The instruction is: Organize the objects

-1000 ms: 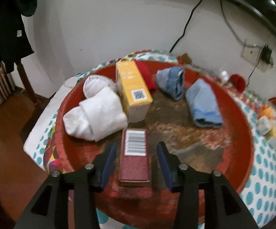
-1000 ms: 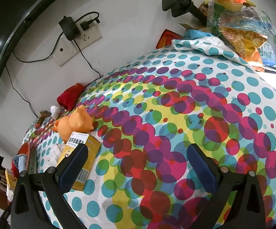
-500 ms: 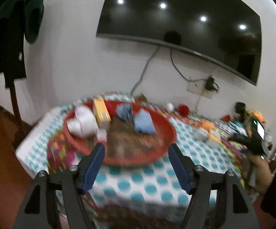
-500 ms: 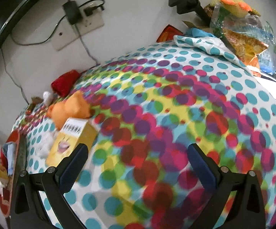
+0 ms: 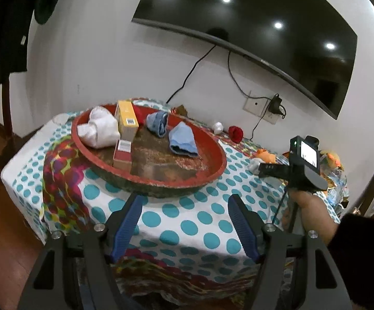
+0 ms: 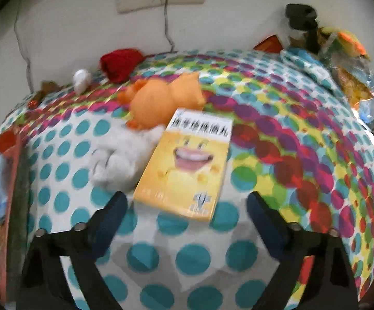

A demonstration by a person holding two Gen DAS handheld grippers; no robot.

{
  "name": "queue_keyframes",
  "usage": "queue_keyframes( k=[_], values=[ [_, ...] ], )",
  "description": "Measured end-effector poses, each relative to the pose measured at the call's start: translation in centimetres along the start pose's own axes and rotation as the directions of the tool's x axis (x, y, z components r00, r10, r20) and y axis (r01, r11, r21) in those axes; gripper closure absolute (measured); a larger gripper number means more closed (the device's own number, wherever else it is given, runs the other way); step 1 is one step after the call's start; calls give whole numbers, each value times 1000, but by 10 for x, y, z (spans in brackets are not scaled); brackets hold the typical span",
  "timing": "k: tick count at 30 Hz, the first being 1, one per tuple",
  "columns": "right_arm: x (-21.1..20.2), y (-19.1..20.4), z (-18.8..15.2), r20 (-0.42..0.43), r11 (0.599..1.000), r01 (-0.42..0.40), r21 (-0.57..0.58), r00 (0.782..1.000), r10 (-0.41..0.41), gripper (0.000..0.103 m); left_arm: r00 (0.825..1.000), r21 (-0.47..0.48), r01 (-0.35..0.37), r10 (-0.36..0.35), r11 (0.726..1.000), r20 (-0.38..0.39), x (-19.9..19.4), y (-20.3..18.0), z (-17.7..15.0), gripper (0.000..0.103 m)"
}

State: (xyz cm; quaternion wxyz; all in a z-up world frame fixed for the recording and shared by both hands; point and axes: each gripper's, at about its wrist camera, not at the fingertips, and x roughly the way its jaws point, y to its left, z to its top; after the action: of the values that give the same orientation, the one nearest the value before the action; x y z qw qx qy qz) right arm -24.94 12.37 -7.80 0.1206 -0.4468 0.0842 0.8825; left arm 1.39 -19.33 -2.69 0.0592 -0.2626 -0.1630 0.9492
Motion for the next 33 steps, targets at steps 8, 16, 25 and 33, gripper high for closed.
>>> queue_keyframes(
  k=[8,16,25,33],
  values=[
    [0,-23,8,16,998,-45,-43,999,45,54,999,15,13,-13,1000,-38,8,-5,-4,32],
    [-6,-70,5,26,996,-79,-33,996,80,55,999,41,1,1,999,-45,9,-12,-9,32],
    [-14,-136,14,45,1000,-2,-2,999,2,55,998,74,1,4,997,-59,12,-21,-15,32],
    [-34,-170,35,86,998,59,0,995,-58,55,998,83,0,5,997,-56,10,-24,-15,32]
  ],
)
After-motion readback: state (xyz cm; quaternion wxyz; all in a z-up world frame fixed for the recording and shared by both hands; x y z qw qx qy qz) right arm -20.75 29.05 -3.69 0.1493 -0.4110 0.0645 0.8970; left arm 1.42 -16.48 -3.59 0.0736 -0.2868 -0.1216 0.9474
